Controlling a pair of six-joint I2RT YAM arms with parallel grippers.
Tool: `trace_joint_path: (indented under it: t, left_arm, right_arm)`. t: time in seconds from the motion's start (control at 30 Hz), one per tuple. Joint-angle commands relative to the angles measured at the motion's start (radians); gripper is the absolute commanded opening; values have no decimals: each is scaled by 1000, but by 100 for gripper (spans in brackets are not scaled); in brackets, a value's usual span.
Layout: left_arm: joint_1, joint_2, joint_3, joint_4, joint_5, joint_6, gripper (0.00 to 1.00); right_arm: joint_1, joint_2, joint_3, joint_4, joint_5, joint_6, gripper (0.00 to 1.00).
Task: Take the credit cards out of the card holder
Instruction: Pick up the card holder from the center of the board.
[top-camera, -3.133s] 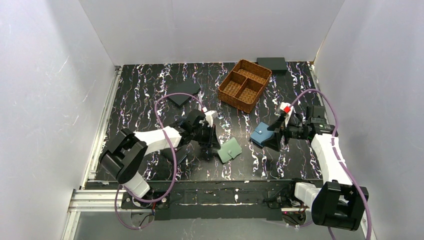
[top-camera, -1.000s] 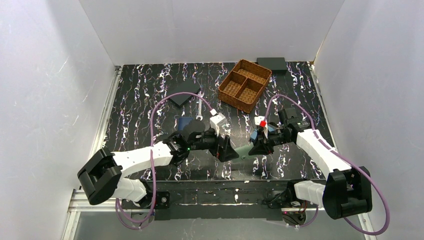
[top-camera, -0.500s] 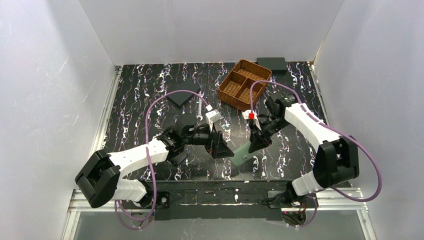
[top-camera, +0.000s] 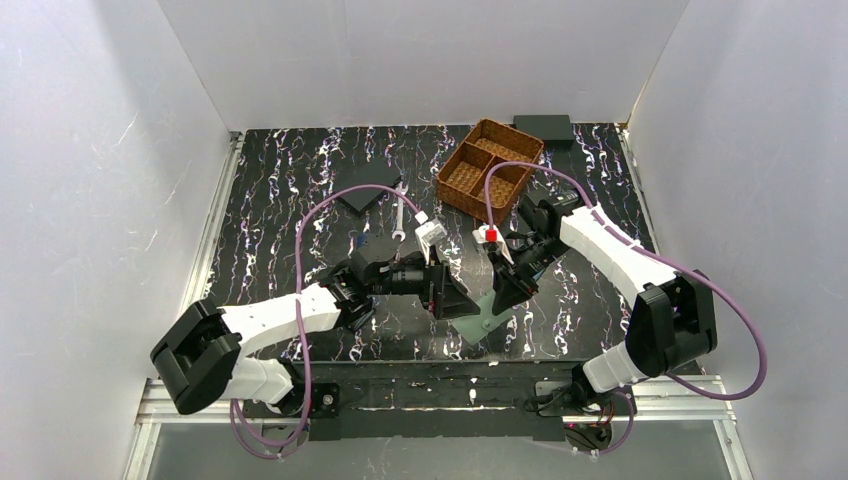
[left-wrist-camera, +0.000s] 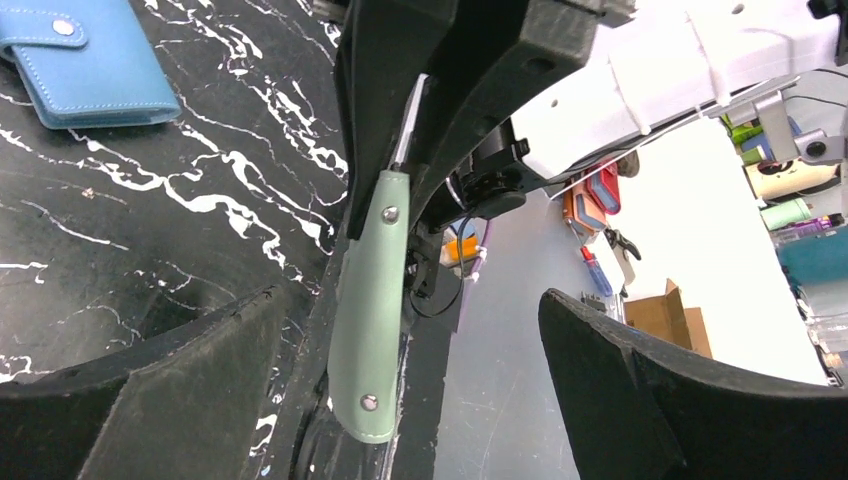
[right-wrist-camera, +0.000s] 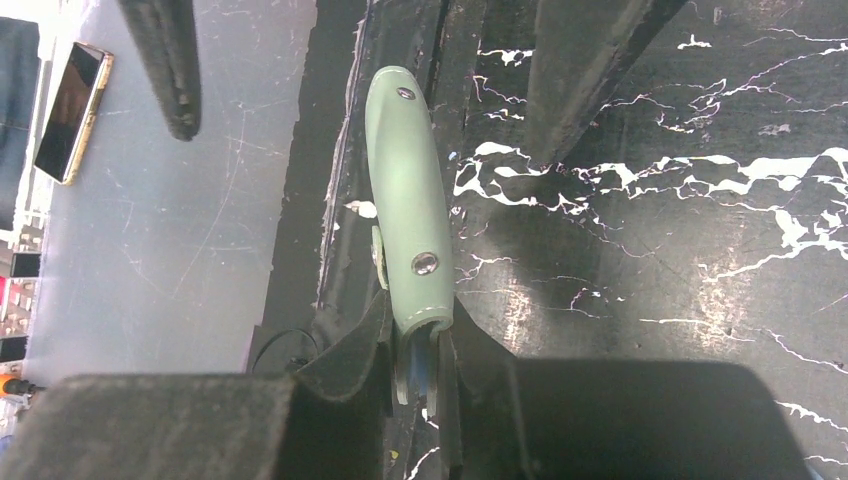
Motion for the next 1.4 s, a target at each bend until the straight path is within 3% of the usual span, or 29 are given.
trace_joint_path:
  t: [0.0, 0.1, 0.17, 0.4, 0.53, 0.7, 0.83, 0.9, 0.97, 1.13, 1.17, 1.27, 1.37]
  left_arm:
    - [-16, 14, 7, 56, 50, -31, 98]
    - [-32, 47, 25, 62, 66, -34, 94]
    - [-38, 77, 31, 62, 62, -18, 80]
    - [-49, 136, 55, 62, 70, -6, 67]
    - [-55, 155, 64, 62, 65, -5, 50]
    - [-61, 171, 67, 62, 73, -8, 37]
    - [-60, 186, 68, 60, 85, -16, 18]
    - [-60, 190, 66, 59, 88, -21, 0]
    - [-61, 184, 57, 58, 66, -37, 0]
    - [-60, 85, -21, 34, -162, -95, 0]
    - [-60, 62, -43, 32, -220, -119, 0]
    - [-60, 14, -81, 26, -359, -248, 0]
    - [-61, -6, -74, 5, -467, -412, 0]
  right_arm:
    - [6, -28, -10, 14, -25, 30, 3]
    - [5, -29, -18, 13, -26, 25, 3]
    - [6, -34, -23, 14, -30, 20, 3]
    - [6, -34, -33, 18, -32, 19, 3]
    - [6, -35, -33, 20, -31, 20, 3]
    - [5, -35, -33, 24, -29, 26, 3]
    - [6, -43, -29, 28, -25, 40, 3]
    - [6, -50, -28, 38, -18, 58, 6]
    - [6, -63, -28, 65, -2, 101, 19]
    - [-46, -141, 2, 186, 96, 313, 79]
    - [-71, -167, 12, 206, 116, 344, 86]
    - [-109, -236, 34, 269, 148, 436, 98]
    - [-110, -273, 54, 296, 161, 525, 98]
